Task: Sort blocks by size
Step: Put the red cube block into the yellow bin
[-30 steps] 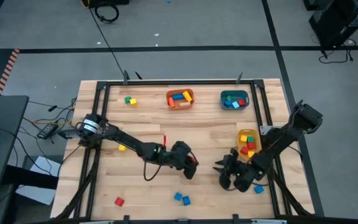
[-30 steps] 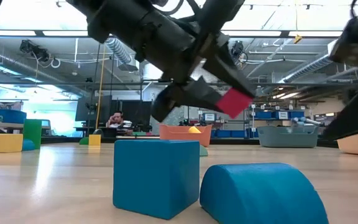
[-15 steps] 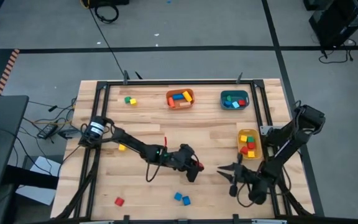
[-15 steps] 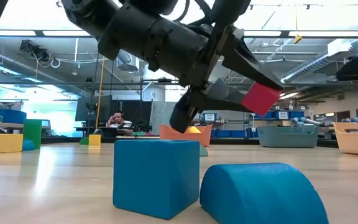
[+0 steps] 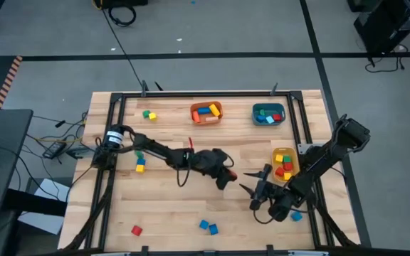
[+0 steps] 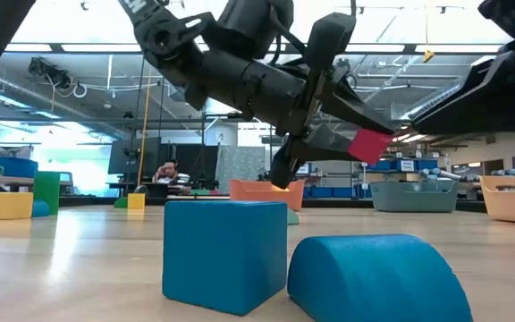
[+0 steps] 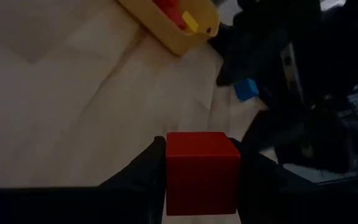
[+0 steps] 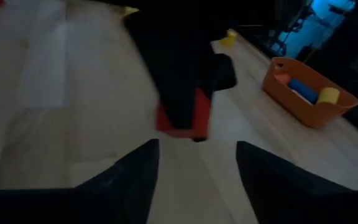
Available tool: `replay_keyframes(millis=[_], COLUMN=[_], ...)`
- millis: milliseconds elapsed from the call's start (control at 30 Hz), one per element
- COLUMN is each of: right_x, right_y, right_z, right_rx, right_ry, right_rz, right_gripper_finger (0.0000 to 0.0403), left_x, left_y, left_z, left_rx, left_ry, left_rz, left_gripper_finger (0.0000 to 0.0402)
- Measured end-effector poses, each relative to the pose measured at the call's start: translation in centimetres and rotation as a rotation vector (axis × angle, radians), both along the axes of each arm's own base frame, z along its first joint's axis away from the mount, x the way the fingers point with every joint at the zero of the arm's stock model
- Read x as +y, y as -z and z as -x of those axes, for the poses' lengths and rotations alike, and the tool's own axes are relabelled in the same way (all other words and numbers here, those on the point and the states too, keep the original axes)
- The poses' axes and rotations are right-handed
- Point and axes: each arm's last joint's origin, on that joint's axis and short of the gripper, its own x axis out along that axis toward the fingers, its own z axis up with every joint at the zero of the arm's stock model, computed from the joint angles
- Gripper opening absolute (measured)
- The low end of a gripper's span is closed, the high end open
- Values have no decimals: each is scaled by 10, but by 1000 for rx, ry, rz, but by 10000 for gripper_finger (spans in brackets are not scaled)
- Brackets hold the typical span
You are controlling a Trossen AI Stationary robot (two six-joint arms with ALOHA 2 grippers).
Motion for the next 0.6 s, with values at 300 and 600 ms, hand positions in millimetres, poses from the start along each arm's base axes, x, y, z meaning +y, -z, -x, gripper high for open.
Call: replay_keyframes(millis=[300,600], right_x=[-13,-18], right_y=[-3,-12], right_z=[-15,-31], right_rx=[18,-3], right_ry=[24,-19], right_rz=[30,83], right_gripper_finger=[292,283], left_x=[9,11], left_y=[-12,-12], left_z=[-5,-5], left_rx=[-122,-124], left_ry=[35,20], left_rz=[57,56], left_gripper_finger=[145,145])
